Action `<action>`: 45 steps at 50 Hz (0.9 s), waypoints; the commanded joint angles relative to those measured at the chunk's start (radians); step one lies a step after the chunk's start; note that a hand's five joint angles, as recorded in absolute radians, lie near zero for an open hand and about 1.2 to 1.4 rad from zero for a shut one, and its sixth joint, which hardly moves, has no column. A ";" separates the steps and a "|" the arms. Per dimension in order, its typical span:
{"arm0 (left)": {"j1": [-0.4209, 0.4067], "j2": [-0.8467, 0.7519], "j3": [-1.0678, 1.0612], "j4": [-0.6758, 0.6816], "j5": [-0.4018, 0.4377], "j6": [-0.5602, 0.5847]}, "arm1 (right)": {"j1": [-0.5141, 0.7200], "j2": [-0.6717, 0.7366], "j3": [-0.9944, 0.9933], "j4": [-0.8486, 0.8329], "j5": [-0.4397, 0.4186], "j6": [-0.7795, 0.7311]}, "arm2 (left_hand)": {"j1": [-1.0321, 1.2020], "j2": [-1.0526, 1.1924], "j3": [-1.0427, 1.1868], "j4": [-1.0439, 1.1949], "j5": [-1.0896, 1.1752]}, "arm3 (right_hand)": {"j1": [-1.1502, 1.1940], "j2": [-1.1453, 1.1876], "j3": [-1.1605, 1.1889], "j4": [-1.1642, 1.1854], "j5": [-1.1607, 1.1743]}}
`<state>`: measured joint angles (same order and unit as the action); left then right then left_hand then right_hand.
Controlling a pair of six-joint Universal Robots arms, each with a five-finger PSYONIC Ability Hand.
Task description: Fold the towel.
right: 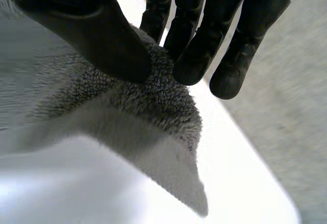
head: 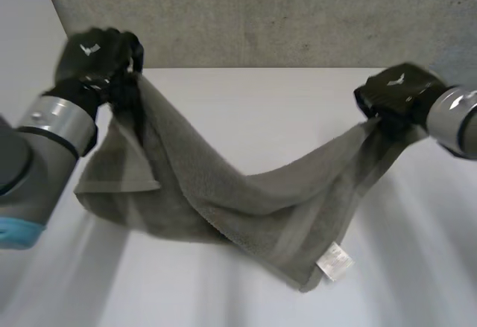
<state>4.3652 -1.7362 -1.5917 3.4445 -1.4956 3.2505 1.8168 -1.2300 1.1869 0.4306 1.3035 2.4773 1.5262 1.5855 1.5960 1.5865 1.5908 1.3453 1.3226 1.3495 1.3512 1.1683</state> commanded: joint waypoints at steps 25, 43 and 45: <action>-0.010 -0.376 0.240 0.033 -0.014 0.006 | 0.191 0.020 0.284 -0.379 0.060 0.038 | -0.130 -0.189 -0.200 -0.190 -0.369 | -1.171 -1.148 -1.175 -1.177 -1.168; -0.012 -0.358 0.223 0.033 -0.014 0.005 | 0.263 0.070 0.635 -0.474 -0.059 0.064 | -0.130 -0.189 -0.200 -0.190 -0.369 | -0.726 -0.703 -0.730 -0.732 -0.723; -0.012 -0.356 0.222 0.033 -0.015 0.005 | 0.266 0.072 0.661 -0.527 -0.059 0.064 | -0.130 -0.189 -0.200 -0.190 -0.369 | -0.723 -0.700 -0.727 -0.729 -0.721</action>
<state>4.3544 -2.0966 -1.3679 3.4775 -1.5095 3.2550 2.0825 -1.1886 1.7932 0.0112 1.2450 2.5320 1.5262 1.5855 1.5953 1.5865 1.5908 0.6360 0.6351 0.6399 0.6420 0.4596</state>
